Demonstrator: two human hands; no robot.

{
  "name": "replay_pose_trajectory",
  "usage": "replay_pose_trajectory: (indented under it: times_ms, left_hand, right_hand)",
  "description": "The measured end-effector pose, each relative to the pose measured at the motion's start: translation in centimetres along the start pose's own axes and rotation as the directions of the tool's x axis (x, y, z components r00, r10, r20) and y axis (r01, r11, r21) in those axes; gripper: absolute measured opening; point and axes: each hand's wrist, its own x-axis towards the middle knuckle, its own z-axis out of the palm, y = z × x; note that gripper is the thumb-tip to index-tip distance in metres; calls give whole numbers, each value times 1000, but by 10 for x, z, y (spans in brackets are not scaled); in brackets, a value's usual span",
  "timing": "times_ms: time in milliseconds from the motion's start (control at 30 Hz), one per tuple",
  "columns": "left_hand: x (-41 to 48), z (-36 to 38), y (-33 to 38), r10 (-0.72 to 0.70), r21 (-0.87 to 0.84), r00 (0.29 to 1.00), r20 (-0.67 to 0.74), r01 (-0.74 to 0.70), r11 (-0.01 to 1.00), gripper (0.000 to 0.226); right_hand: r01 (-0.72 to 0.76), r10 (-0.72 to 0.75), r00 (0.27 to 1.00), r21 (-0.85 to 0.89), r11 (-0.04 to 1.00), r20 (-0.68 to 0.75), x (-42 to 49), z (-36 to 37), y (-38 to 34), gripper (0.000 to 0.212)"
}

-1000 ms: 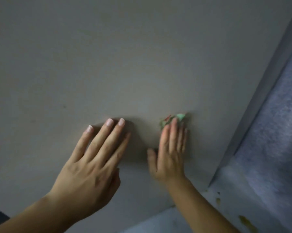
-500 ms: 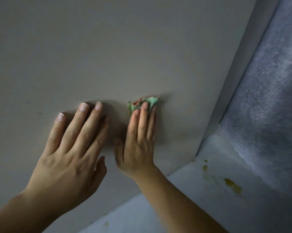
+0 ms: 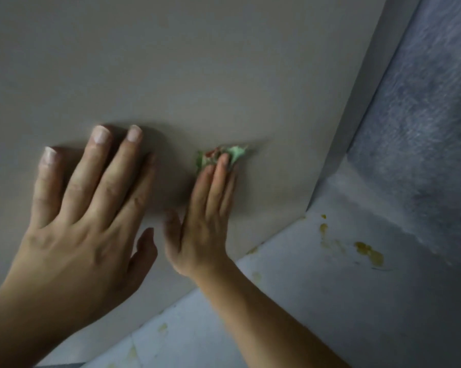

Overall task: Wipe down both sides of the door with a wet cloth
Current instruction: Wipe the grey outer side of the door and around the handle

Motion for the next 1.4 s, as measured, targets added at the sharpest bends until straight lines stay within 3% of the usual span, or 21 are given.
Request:
replay_pose_trajectory:
  times_ms: [100,200,267,333,400,500,600,700,767,800,833,900,933,967,1000,1033,1133,1200,1267,1333,1400]
  left_hand:
    - [0,4,2,1,-28,1000,-18,-2,1000,80]
    - [1,9,10,2,-40,1000,-16,-2,999,80]
    - [2,12,14,-6,-30,1000,15,6,1000,81]
    - [2,13,17,-25,-44,999,30,27,999,80]
    - [0,14,21,-53,-52,998,27,54,997,80]
    - [-2,16,24,-72,-60,996,52,76,995,81]
    - [0,22,30,-78,-67,993,84,84,994,81]
    - [4,27,39,-64,-93,993,94,73,993,81]
    - [8,30,45,-54,-108,994,94,65,992,81]
    - [10,30,48,-56,-118,994,93,66,991,80]
    - [13,31,50,-60,-124,994,89,71,990,79]
    - [14,34,52,-60,-119,993,100,72,990,78]
    - [14,35,52,-57,-123,992,112,70,990,78]
    - [14,36,51,-58,-129,991,121,74,989,79]
    - [14,37,50,-63,-132,990,125,80,988,79]
    - [12,39,50,-66,-125,990,126,82,989,79]
    - [13,44,48,-62,-132,988,143,81,988,80]
    - [12,47,44,-56,-137,986,155,78,987,80]
    - [11,47,44,-65,-160,987,149,89,983,80]
    - [10,46,46,-70,-157,988,136,91,983,80]
    - [13,45,46,-54,-140,989,141,74,987,81]
  right_hand:
    - [-223,224,974,-37,974,21,-33,-11,37,77]
    - [-507,516,851,103,856,-99,-10,-19,74,75]
    - [-584,610,780,188,790,-140,19,-19,89,77]
    - [-531,550,822,150,834,-148,18,-18,87,77]
    - [-426,431,900,79,901,-64,-14,-14,71,77]
    - [-429,429,903,111,896,25,-41,-14,53,78]
    - [-542,569,816,206,815,-103,5,-13,58,75]
    - [-371,396,870,140,918,-293,44,-12,72,72]
    - [-348,363,876,105,932,-318,43,-11,101,69]
    - [-437,461,831,148,887,-311,33,-11,121,69]
    - [-564,613,734,241,790,-291,22,-12,139,67]
    - [-769,893,422,460,444,-156,1,-13,166,62]
    - [-801,953,288,521,295,-97,-6,-13,172,61]
    - [-810,975,209,544,216,-77,-9,-12,174,61]
    - [-808,981,173,558,191,-84,-5,-12,176,61]
    - [-787,977,186,581,209,-99,2,-14,175,63]
    - [-736,936,342,594,323,-85,29,-28,187,81]
    - [-736,921,371,568,368,-116,38,-36,199,72]
    - [-685,950,283,666,295,-131,28,-38,214,60]
    - [-663,980,195,732,157,-34,10,-33,226,56]
    - [-671,981,179,738,68,72,-13,-24,232,59]
